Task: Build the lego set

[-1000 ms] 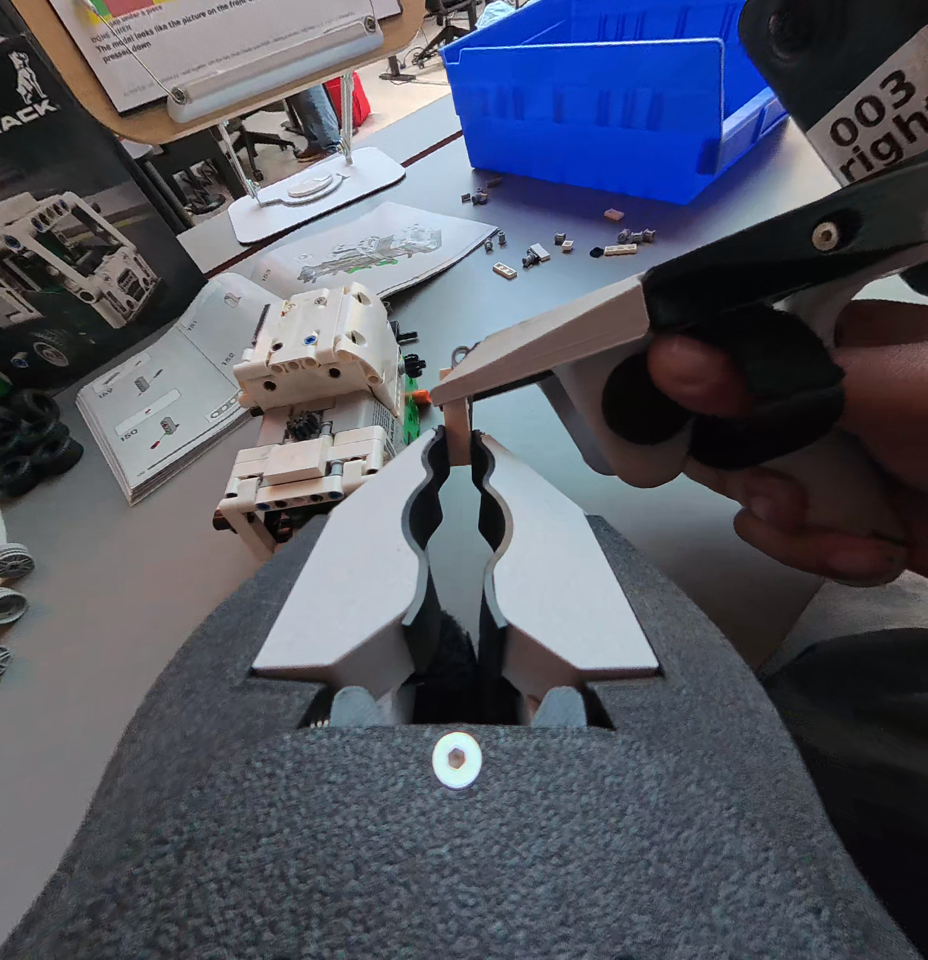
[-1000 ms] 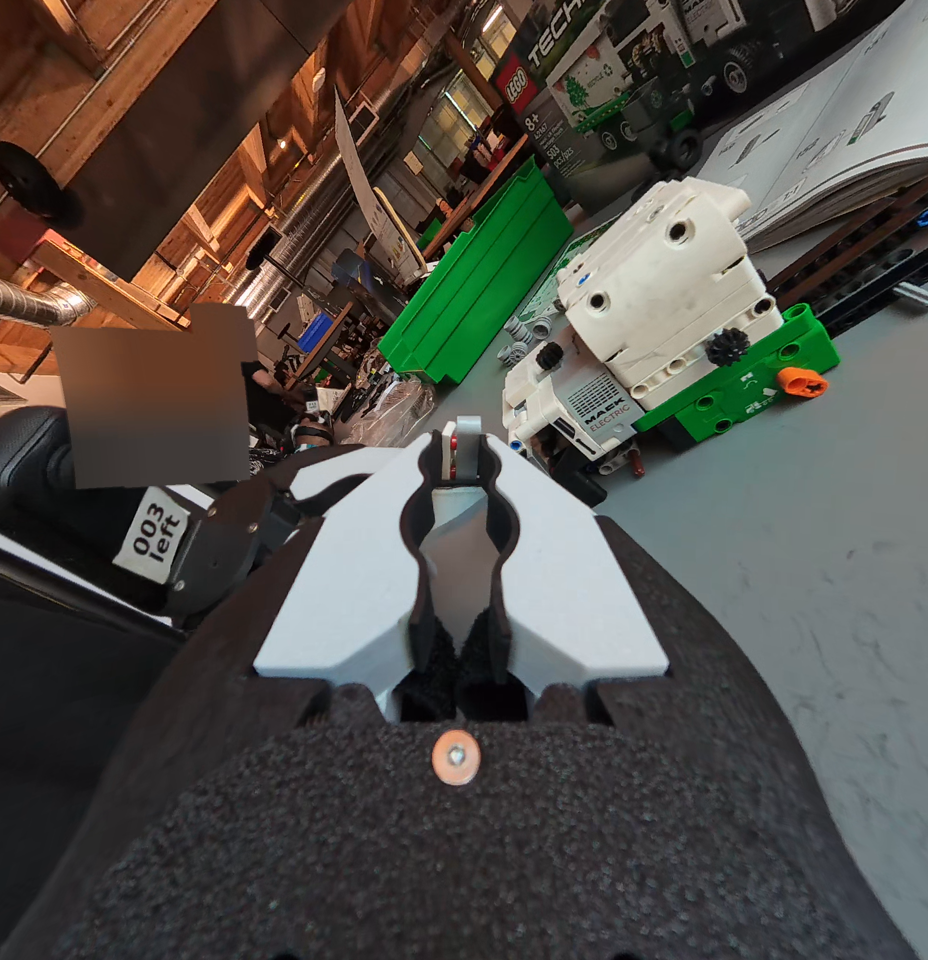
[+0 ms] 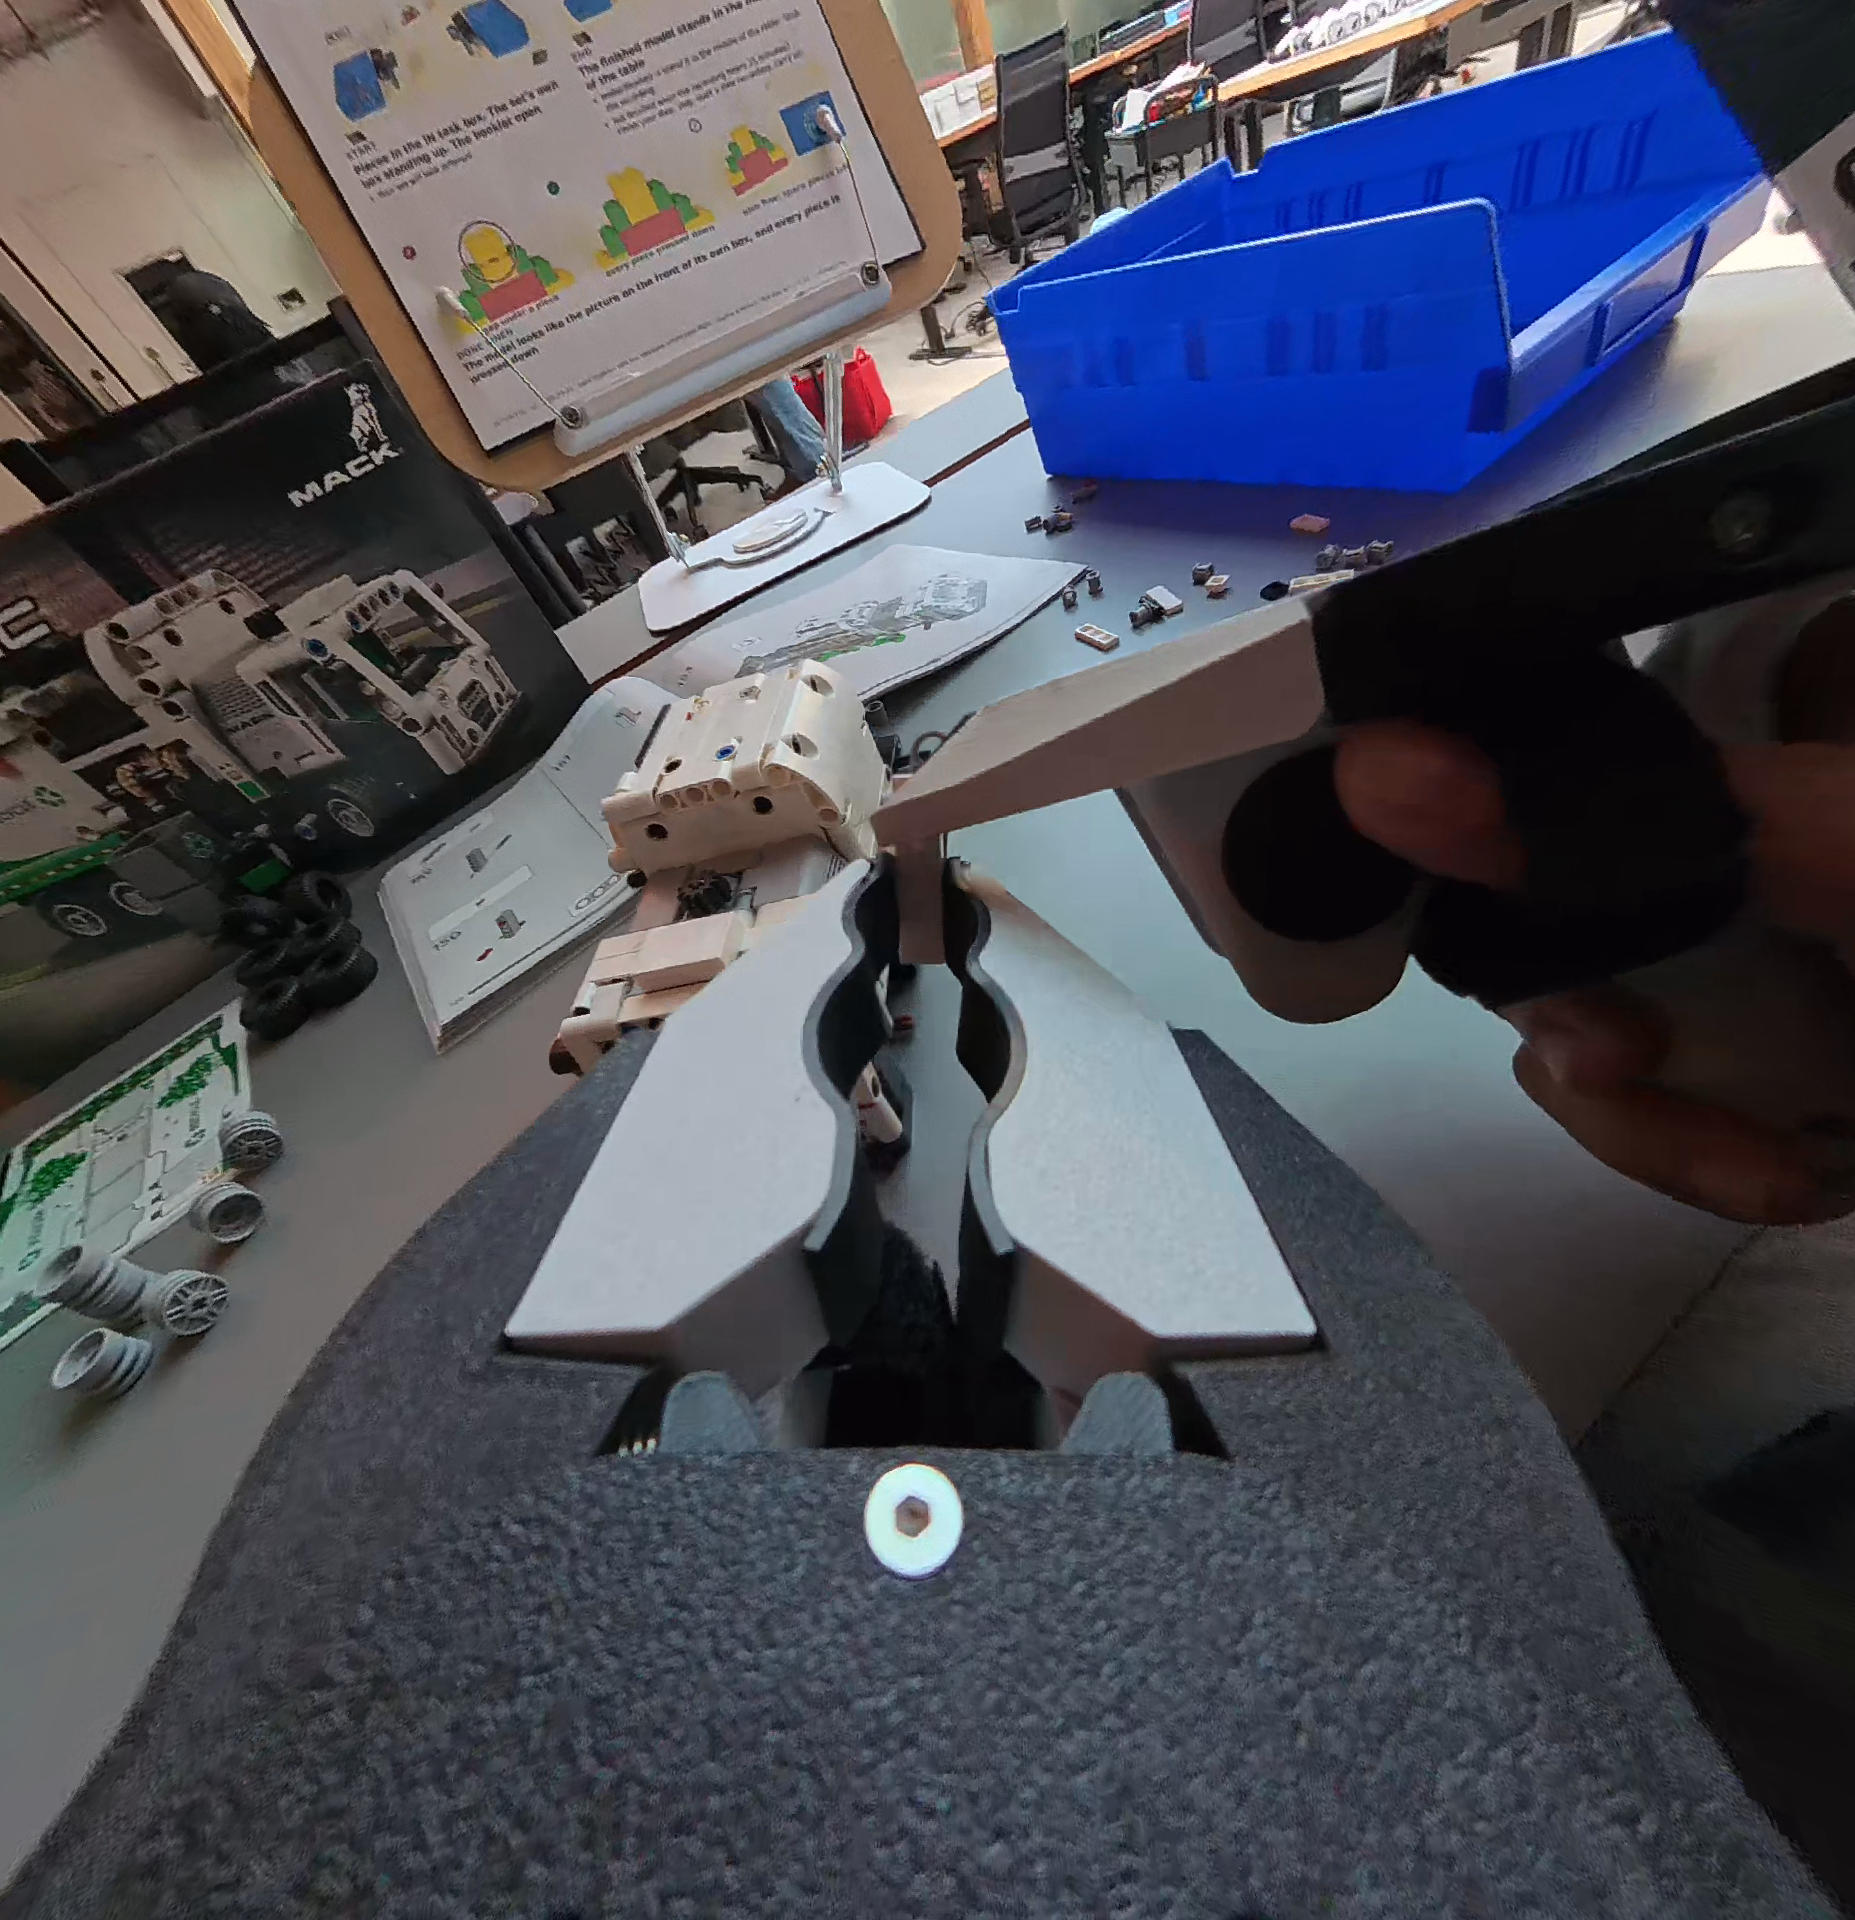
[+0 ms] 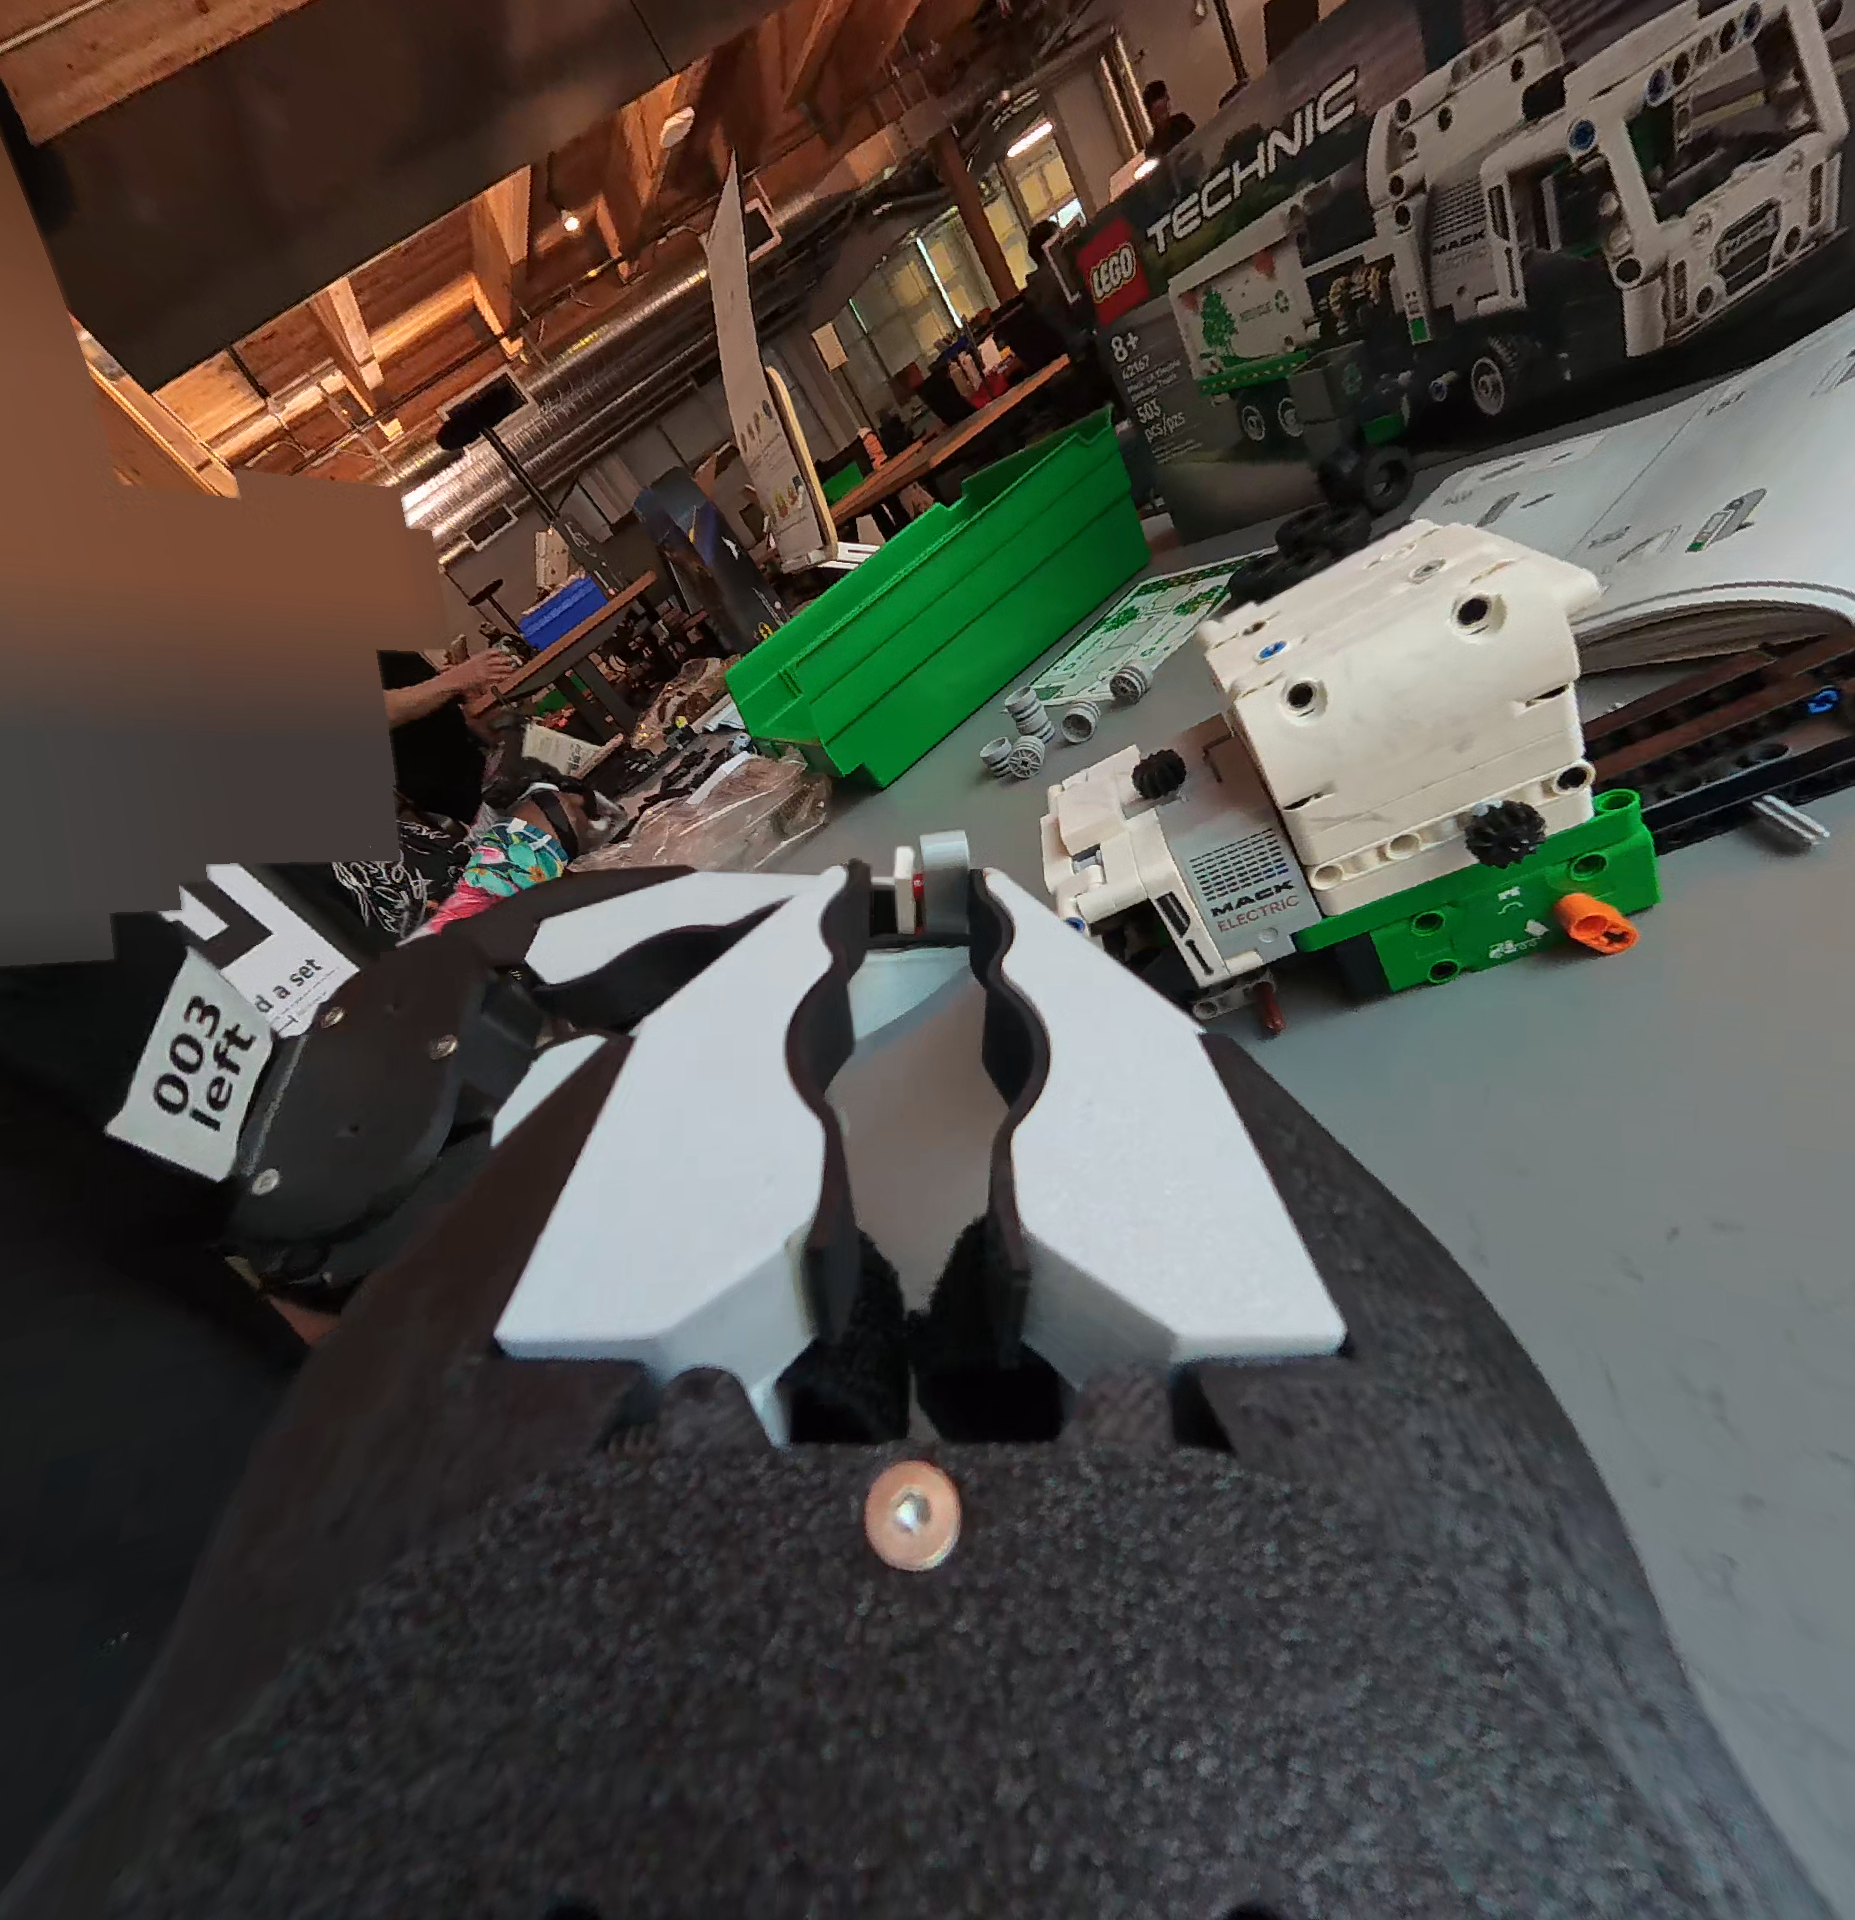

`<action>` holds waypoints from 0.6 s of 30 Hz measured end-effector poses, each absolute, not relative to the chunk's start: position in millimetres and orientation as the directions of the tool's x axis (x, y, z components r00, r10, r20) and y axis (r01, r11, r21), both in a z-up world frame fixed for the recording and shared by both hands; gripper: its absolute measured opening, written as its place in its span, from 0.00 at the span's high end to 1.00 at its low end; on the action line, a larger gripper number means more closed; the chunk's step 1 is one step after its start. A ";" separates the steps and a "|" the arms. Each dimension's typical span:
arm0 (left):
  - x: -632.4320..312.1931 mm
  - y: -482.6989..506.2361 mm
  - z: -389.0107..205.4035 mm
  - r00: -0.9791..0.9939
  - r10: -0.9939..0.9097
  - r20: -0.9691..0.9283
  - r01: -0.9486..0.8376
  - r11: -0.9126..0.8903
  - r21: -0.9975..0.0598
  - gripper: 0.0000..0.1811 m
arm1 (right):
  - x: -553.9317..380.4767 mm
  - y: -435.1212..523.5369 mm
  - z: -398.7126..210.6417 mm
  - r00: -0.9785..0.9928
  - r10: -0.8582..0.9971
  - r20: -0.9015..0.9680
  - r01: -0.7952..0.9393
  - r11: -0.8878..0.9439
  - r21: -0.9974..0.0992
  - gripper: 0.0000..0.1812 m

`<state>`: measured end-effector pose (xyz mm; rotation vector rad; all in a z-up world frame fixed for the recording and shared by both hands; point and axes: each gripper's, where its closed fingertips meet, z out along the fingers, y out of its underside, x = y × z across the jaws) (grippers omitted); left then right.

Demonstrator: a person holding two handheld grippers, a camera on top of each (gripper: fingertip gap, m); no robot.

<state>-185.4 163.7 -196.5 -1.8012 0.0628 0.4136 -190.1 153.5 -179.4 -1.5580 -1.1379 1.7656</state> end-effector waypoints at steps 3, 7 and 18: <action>-188.2 164.4 -197.6 0.917 0.183 -0.353 -0.294 -0.285 -0.912 0.96 | -188.7 154.6 -180.9 -0.223 0.792 -0.569 0.132 -0.553 -0.822 0.90; -188.0 166.5 -199.3 0.907 0.187 -0.378 -0.317 -0.288 -0.904 0.96 | -188.3 158.7 -185.0 -0.228 0.784 -0.577 0.127 -0.564 -0.816 0.93; -188.9 170.4 -193.1 0.841 0.203 -0.501 -0.437 -0.292 -0.851 0.96 | -189.4 162.3 -181.5 -0.291 0.627 -0.723 0.196 -0.700 -0.686 0.93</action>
